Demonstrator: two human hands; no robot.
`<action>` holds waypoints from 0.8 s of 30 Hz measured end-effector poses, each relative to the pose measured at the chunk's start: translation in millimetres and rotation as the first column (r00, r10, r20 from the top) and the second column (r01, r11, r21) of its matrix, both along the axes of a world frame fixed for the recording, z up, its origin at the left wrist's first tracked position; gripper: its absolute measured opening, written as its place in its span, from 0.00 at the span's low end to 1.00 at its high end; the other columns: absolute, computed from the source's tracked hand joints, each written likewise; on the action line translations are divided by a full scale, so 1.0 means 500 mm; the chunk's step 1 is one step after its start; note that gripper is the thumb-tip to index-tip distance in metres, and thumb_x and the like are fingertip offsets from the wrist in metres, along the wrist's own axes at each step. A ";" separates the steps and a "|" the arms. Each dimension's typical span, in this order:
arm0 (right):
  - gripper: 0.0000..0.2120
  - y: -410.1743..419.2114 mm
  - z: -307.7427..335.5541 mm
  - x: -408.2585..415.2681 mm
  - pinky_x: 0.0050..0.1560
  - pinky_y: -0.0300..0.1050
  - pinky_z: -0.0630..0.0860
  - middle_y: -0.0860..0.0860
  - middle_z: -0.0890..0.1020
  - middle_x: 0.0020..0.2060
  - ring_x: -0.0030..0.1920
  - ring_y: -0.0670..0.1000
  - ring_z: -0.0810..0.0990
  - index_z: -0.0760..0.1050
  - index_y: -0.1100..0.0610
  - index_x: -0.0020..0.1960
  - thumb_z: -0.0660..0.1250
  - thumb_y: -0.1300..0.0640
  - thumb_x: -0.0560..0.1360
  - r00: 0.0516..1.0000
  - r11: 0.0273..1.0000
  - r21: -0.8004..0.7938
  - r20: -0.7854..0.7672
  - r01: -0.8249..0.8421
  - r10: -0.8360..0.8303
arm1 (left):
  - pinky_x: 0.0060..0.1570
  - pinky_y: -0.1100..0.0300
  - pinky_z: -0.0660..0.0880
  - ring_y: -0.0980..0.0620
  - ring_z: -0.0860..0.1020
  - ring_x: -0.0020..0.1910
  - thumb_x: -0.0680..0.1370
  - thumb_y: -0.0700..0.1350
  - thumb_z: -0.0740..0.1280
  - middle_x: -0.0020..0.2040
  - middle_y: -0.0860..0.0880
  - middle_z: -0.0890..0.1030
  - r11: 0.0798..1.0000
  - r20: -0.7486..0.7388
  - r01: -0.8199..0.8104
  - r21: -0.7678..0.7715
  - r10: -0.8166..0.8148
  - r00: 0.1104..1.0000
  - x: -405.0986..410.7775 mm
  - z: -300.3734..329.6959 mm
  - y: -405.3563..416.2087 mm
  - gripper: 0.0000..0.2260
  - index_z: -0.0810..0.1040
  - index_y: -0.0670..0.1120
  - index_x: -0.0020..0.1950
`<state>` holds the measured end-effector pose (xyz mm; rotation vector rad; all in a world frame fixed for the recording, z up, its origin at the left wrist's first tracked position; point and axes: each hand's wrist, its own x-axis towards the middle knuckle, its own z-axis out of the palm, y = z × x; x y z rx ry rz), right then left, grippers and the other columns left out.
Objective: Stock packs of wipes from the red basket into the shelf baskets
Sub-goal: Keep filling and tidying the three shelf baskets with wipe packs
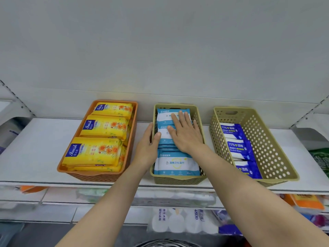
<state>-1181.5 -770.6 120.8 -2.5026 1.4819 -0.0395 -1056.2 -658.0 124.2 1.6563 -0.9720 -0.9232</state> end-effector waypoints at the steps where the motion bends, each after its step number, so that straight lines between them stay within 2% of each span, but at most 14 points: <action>1: 0.30 -0.001 -0.002 -0.003 0.78 0.55 0.38 0.49 0.38 0.80 0.79 0.49 0.34 0.39 0.47 0.81 0.41 0.39 0.83 1.000 1.000 0.015 0.000 0.002 -0.002 | 0.50 0.63 0.77 0.57 0.75 0.62 0.83 0.55 0.58 0.73 0.52 0.72 1.000 -0.011 -0.003 0.001 0.003 1.000 0.000 0.000 0.000 0.24 0.58 0.57 0.79; 4: 0.30 0.002 -0.004 -0.005 0.78 0.55 0.38 0.49 0.37 0.80 0.79 0.49 0.34 0.38 0.47 0.81 0.41 0.38 0.83 1.000 1.000 0.010 -0.016 -0.005 0.005 | 0.55 0.53 0.81 0.56 0.77 0.61 0.83 0.54 0.59 0.72 0.53 0.72 1.000 -0.023 -0.014 0.014 0.014 1.000 -0.001 -0.001 -0.001 0.24 0.59 0.58 0.79; 10: 0.31 0.002 -0.010 -0.004 0.78 0.56 0.39 0.49 0.37 0.80 0.79 0.50 0.34 0.37 0.48 0.81 0.40 0.38 0.82 1.000 1.000 0.011 -0.028 0.001 -0.001 | 0.60 0.47 0.78 0.54 0.76 0.64 0.83 0.55 0.59 0.72 0.52 0.74 1.000 0.049 -0.023 0.015 0.022 0.999 -0.003 0.002 -0.002 0.23 0.60 0.58 0.78; 13: 0.32 0.000 -0.009 -0.003 0.78 0.56 0.39 0.50 0.37 0.80 0.79 0.51 0.35 0.36 0.48 0.81 0.40 0.37 0.82 1.000 1.000 0.021 -0.029 -0.003 0.003 | 0.62 0.48 0.76 0.53 0.75 0.65 0.83 0.54 0.59 0.72 0.52 0.74 0.999 0.086 -0.036 0.017 0.034 0.996 -0.007 0.007 0.001 0.23 0.61 0.57 0.78; 16: 0.32 0.001 -0.004 -0.005 0.78 0.56 0.39 0.51 0.37 0.80 0.79 0.51 0.34 0.37 0.49 0.81 0.41 0.38 0.82 1.000 0.999 0.038 -0.026 -0.009 0.010 | 0.60 0.52 0.77 0.53 0.76 0.63 0.83 0.53 0.59 0.71 0.52 0.74 0.998 0.121 -0.050 0.033 0.046 0.992 -0.011 0.014 0.002 0.23 0.61 0.56 0.79; 18: 0.32 0.003 0.001 -0.006 0.79 0.56 0.40 0.51 0.38 0.80 0.79 0.52 0.35 0.38 0.49 0.81 0.41 0.38 0.83 1.000 0.998 0.055 -0.009 -0.010 0.010 | 0.60 0.50 0.77 0.51 0.76 0.63 0.83 0.52 0.60 0.70 0.51 0.75 0.997 0.172 -0.047 0.059 0.036 0.984 -0.011 0.022 0.001 0.23 0.61 0.55 0.78; 22: 0.32 -0.001 0.017 -0.006 0.78 0.59 0.44 0.53 0.42 0.81 0.80 0.54 0.39 0.45 0.51 0.82 0.46 0.39 0.83 0.999 0.996 0.092 0.039 -0.014 0.011 | 0.61 0.53 0.75 0.48 0.75 0.66 0.83 0.47 0.63 0.69 0.47 0.75 0.990 0.268 -0.090 0.113 0.057 0.962 -0.013 0.051 -0.004 0.22 0.65 0.48 0.77; 24: 0.32 -0.016 0.036 -0.004 0.78 0.59 0.46 0.55 0.48 0.81 0.80 0.55 0.44 0.51 0.52 0.81 0.51 0.40 0.82 1.000 0.995 0.099 -0.007 -0.018 0.019 | 0.62 0.54 0.72 0.47 0.74 0.67 0.82 0.45 0.65 0.71 0.45 0.74 0.984 0.321 -0.135 0.115 0.092 0.943 -0.006 0.073 -0.002 0.23 0.65 0.46 0.76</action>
